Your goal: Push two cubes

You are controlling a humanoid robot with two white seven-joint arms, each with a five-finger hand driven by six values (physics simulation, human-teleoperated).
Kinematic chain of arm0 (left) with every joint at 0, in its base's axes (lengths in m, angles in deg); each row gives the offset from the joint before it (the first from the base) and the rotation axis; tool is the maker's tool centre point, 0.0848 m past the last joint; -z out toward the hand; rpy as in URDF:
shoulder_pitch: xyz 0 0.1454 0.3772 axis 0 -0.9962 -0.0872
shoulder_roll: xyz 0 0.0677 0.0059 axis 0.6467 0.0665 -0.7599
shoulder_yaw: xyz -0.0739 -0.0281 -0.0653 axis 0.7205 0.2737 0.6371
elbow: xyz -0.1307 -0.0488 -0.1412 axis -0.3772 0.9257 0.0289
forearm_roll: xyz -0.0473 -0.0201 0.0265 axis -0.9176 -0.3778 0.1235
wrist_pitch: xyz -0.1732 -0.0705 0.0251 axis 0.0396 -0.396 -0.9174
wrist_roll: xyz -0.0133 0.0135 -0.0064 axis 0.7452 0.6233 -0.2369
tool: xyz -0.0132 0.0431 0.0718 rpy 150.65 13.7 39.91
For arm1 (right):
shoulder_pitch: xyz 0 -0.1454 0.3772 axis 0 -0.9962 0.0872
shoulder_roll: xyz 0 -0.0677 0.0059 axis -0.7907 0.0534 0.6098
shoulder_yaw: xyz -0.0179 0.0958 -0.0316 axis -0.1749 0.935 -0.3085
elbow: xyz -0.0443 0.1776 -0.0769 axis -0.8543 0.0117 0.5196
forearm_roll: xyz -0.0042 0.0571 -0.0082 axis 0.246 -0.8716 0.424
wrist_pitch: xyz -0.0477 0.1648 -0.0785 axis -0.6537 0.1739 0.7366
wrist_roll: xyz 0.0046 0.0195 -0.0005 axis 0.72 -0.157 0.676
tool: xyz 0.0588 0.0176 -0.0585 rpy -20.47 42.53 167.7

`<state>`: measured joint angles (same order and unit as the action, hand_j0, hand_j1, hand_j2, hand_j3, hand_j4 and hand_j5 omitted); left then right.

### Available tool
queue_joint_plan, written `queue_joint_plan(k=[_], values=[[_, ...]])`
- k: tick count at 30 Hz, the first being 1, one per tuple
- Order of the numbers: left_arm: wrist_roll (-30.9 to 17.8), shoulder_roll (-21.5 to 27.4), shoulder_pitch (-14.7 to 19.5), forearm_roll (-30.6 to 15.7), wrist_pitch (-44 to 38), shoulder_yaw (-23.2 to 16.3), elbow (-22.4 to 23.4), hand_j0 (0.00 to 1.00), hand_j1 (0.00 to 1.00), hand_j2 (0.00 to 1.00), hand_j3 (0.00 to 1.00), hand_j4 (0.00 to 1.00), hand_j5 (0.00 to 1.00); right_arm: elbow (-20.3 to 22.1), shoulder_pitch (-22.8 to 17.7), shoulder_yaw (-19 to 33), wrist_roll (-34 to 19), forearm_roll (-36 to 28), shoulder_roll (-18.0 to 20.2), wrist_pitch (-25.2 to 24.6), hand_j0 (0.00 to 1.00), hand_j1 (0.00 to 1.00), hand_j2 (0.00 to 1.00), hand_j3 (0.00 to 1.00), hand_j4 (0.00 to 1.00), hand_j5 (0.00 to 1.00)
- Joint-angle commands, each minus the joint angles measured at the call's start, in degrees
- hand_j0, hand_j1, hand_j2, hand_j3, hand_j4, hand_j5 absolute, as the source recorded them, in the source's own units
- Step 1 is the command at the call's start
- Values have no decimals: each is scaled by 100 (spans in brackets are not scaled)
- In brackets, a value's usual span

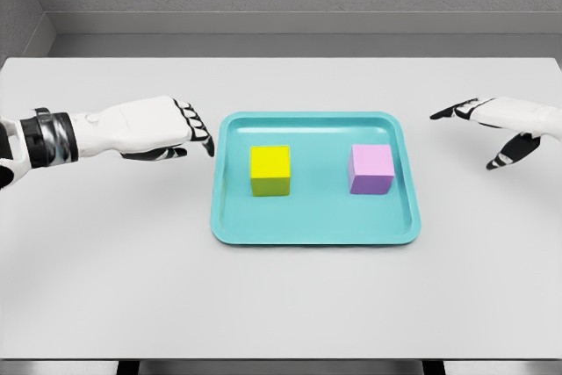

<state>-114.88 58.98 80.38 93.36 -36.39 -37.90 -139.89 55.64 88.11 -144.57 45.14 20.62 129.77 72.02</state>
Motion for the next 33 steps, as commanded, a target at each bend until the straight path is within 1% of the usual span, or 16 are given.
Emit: queue_joint_plan(k=[1,4,6,9,10,11,12,13,15,16,18,22,23,27,28,33], values=[[2,-115,0,16,-16,9,20,50,50,50,50,50,50,55,0,-28,23,-122,41,-11,100,100,100,100,100,100],[2,-106,0,16,-16,9,38,52,52,52,52,52,52,81,26,-28,-4,-95,50,-11,100,100,100,100,100,100],[2,-10,-9,16,-16,18,64,52,52,52,52,52,52,-33,35,43,40,-104,103,-11,100,100,100,100,100,100],[2,-80,0,16,-16,106,644,52,52,52,52,52,52,-156,35,34,-4,-60,50,-11,100,100,100,100,100,100],[2,-124,0,16,-16,176,793,52,52,52,52,52,52,-200,35,34,-21,-8,50,-11,91,91,91,91,91,91],[2,-150,0,16,-16,176,908,52,52,52,52,52,52,-244,53,34,-21,221,50,-11,69,69,69,69,69,69],[2,-299,0,34,-16,159,978,52,52,52,52,52,52,-244,53,34,-30,370,41,-11,40,40,40,40,40,40],[2,-484,-9,34,-16,132,1031,52,52,52,52,52,52,-244,70,51,-232,467,32,-11,23,23,23,23,23,23],[2,-704,0,34,-16,123,1049,52,52,52,52,52,52,-227,132,139,-1014,485,-11,-11,12,12,12,12,12,12],[2,-730,-9,34,-16,123,1049,52,52,52,52,52,52,-200,158,139,-1216,502,-64,-11,10,10,10,10,10,10],[2,-739,0,34,-16,123,1057,52,52,52,52,52,52,-165,211,130,-1236,546,-407,-11,9,9,9,9,9,9],[2,-739,0,34,-16,123,1093,52,52,52,52,52,52,652,237,113,-1236,1082,-442,-11,9,9,9,9,9,9],[2,-748,0,34,-16,115,1172,52,52,52,52,52,52,714,237,104,-1236,1197,-451,-11,9,9,9,9,9,9],[2,-748,0,34,-16,106,1277,52,52,52,52,52,52,687,281,69,-1236,1680,-530,-11,9,9,9,9,9,9],[2,-748,0,34,-16,115,1277,52,52,52,52,52,52,687,290,69,-1236,1786,-644,-11,9,9,9,9,9,9],[2,-915,0,34,-16,88,1391,52,52,52,52,52,52,670,281,51,-1236,1953,-873,-11,10,10,10,10,10,10]])
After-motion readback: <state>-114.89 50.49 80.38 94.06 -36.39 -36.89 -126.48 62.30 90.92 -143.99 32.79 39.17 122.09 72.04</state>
